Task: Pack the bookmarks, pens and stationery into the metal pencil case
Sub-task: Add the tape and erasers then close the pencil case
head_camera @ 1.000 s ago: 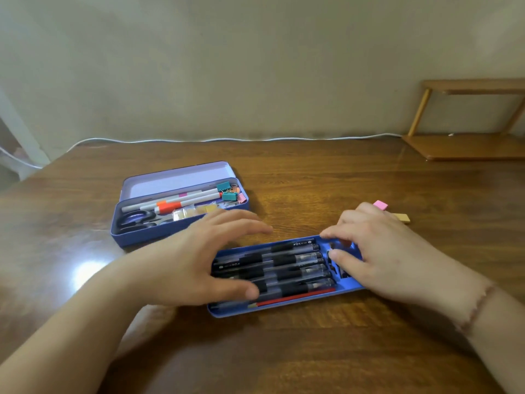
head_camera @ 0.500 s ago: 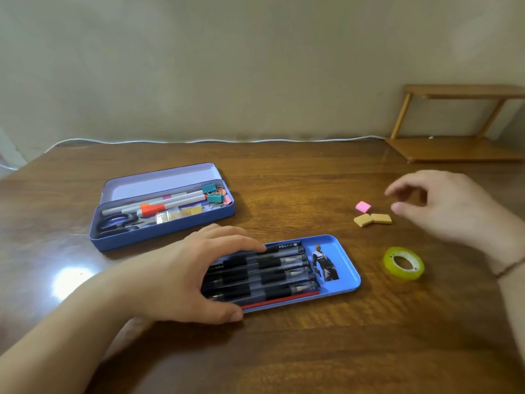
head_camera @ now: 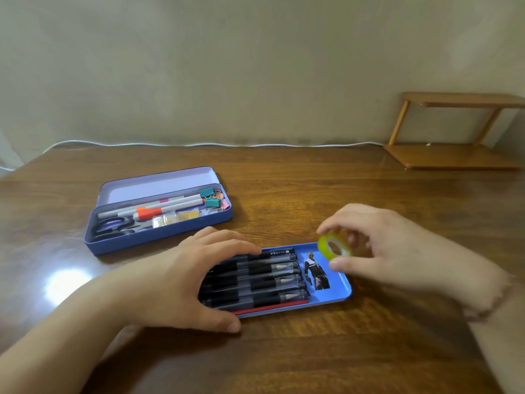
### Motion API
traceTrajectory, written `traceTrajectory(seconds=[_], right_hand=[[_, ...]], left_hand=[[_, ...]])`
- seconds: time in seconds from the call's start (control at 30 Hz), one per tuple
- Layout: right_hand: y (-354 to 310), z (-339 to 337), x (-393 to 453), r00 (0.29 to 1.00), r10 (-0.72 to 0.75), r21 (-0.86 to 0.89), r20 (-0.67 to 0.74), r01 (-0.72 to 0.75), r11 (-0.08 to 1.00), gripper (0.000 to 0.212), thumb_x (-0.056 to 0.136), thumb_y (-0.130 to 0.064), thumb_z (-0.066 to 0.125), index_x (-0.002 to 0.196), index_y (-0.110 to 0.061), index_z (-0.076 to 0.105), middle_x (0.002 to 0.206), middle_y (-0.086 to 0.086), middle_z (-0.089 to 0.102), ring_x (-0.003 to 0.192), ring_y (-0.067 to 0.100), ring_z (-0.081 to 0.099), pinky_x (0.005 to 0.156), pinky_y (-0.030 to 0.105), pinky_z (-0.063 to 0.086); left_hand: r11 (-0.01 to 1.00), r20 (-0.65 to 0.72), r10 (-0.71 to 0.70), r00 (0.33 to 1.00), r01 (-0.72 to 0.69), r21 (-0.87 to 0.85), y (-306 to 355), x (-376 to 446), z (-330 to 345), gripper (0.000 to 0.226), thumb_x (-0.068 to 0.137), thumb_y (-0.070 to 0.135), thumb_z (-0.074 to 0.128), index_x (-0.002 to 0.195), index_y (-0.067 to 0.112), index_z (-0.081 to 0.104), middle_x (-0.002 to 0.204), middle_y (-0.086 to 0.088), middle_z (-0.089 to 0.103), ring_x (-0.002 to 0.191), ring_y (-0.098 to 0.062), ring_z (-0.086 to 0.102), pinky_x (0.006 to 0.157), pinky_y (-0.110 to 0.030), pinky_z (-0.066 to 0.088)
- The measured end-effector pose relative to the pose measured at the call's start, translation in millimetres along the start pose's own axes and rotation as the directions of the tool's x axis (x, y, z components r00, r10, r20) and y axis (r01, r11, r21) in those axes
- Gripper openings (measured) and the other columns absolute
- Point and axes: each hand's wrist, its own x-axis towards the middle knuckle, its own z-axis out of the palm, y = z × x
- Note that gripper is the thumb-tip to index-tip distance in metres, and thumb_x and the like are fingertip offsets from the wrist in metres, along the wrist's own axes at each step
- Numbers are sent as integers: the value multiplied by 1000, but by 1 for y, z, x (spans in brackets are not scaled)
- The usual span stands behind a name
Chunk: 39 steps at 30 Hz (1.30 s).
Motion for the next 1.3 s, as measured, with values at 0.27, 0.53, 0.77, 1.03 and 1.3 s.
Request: traceTrajectory(seconds=[0.27,0.53,0.77,1.03,1.3], right_hand=[[-15,18,7,999,-26,-102,-37,22,995,30,75,-51,72,102,-42,63,117,-29,56,108,-5,43,89,30,47],[5,3,5,999,49,-6,21,-49,999,35,71,-54,72,103,-42,64,120,-28,53,112,-6,45,95,23,39],[68,-6,10,878,461,-52,-133,-470,881,36,76,-36,78,109,-33,65,108,-10,59,94,11,52,78,28,43],[54,3,14,948,296,-83,-116,-306,948,17,83,-31,71,87,-45,61,102,-24,50,106,7,40,90,34,43],[-17,14,4,996,-82,101,35,78,992,8,89,-23,65,85,-28,68,86,-15,63,87,4,59,75,20,47]], left_hand=[[1000,1,-5,1000,5,1,1,0,-1,85,64,78,69,135,63,25,135,47,21,135,14,21,105,-6,27],[1000,-13,15,1000,-15,4,1,-1,0,84,64,76,70,135,60,28,132,49,19,134,14,23,106,-1,24],[1000,-15,17,1000,-17,0,0,0,0,82,64,78,68,133,63,27,133,48,20,135,12,25,107,-4,26],[999,-14,28,1000,-27,20,-2,-1,2,82,65,80,65,136,61,27,137,42,25,138,7,24,111,-12,27],[1000,-28,13,1000,-13,5,-5,-1,-1,78,65,77,69,132,61,32,135,45,25,135,14,24,106,-3,24]])
